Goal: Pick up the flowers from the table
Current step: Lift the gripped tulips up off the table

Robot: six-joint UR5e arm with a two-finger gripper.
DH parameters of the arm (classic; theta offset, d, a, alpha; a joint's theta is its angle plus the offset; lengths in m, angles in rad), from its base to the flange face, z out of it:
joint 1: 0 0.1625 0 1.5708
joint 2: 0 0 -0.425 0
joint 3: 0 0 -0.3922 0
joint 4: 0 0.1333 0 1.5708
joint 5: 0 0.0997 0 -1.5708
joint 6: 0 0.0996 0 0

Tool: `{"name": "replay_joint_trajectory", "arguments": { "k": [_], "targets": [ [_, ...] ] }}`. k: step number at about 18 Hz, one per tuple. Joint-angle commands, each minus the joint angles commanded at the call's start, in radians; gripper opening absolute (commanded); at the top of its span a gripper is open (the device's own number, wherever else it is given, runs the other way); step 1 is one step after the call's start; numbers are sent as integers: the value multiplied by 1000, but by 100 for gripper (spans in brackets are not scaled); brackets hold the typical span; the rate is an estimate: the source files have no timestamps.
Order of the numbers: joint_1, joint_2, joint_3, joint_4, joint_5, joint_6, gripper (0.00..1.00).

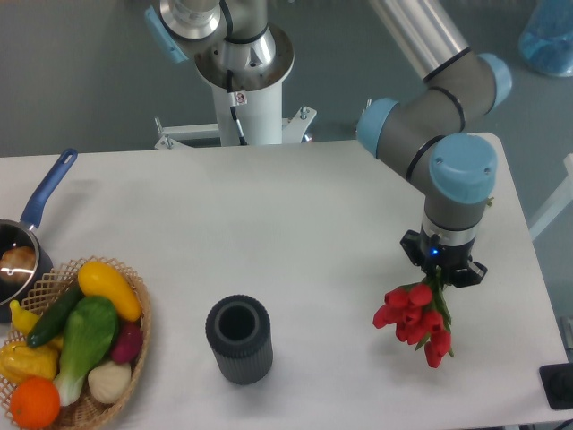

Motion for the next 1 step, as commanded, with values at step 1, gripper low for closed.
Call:
{"name": "replay_joint_trajectory", "arguments": {
  "k": [1],
  "targets": [
    [0, 0, 5, -2, 0, 0, 0]
  ]
}}
